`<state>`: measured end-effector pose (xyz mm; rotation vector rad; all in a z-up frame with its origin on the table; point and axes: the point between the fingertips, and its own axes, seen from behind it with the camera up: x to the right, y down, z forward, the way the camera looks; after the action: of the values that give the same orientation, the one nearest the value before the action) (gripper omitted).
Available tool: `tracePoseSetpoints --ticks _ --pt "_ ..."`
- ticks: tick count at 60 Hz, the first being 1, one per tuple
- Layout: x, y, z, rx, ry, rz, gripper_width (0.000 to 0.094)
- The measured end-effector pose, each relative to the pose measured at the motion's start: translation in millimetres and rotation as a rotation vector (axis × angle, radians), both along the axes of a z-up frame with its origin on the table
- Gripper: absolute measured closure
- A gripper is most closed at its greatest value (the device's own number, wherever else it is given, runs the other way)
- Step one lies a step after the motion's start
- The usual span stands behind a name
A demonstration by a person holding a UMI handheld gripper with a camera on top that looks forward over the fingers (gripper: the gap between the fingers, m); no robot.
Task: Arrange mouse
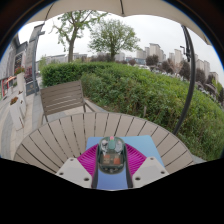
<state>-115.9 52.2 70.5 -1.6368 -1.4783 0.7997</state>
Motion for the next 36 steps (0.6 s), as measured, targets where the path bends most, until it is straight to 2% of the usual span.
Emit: tracePoseSetpoints --ticks 6,13,15,19,21,31,36 --pt "-17.9 34.9 -50.0 -0.018 -0.049 -0.016 0.0534" --pt "-23.4 53.6 -79.5 -0.04 -0.087 -0.009 0.045" --pt "-22.4 55.5 -81.2 -0.055 -0.091 -0.007 0.0367" --pt "-14.6 60.7 -70.6 -0.088 -0.093 -0.023 0.0067" --pt "-6.0 62.0 -61.9 -0.094 -0.095 -0.023 0.0111" --pt "97.2 65.0 5.3 -0.1 -0.186 -0.045 0.0085" --pt "168.8 55.6 40.5 -0.102 -0.224 -0.015 0.0085"
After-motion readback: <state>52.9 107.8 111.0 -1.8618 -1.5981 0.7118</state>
